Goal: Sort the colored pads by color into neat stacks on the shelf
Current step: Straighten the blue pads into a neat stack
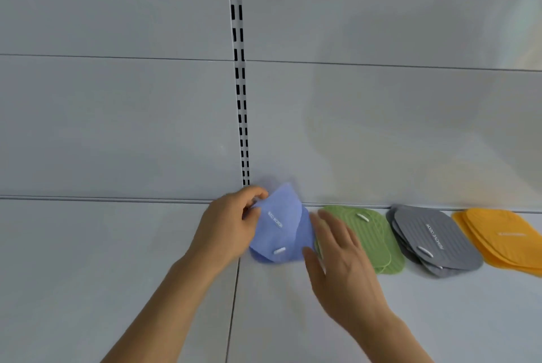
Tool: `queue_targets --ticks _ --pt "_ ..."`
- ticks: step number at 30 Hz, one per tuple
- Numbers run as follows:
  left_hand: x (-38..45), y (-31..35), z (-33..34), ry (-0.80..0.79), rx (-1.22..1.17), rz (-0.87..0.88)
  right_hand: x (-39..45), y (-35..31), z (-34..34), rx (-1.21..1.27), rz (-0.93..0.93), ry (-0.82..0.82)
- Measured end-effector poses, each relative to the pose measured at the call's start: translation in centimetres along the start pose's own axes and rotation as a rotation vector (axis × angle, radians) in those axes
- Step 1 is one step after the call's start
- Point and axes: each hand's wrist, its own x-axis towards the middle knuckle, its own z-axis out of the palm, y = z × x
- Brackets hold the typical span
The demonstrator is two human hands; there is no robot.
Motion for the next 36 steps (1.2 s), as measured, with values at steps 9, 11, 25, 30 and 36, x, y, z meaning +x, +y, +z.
queue_targets --ticks 9,11,25,30,36 --pt "1.6 2.3 -4.3 -0.16 -0.2 0.126 6.1 -3.4 -3.2 0.299 0.092 -0.133" --pt "1.1 -0.1 -4.1 -0.213 -0.401 -0.073 5.2 -3.1 -2.9 0.473 0.221 -0.055" --pt "-3.3 -5.1 -1.4 0.258 -0.544 -0.328 2.8 -1.1 1.1 0.255 0.199 -0.075" --pt "-3.7 -7.6 -3.3 0.213 -0.549 -0.391 6.7 1.2 1.8 -0.125 0.005 -0.365" --pt "-3.7 -7.7 -3.4 0.175 -0.414 -0.413 10.7 0.2 2.9 -0.175 -0.068 -0.67"
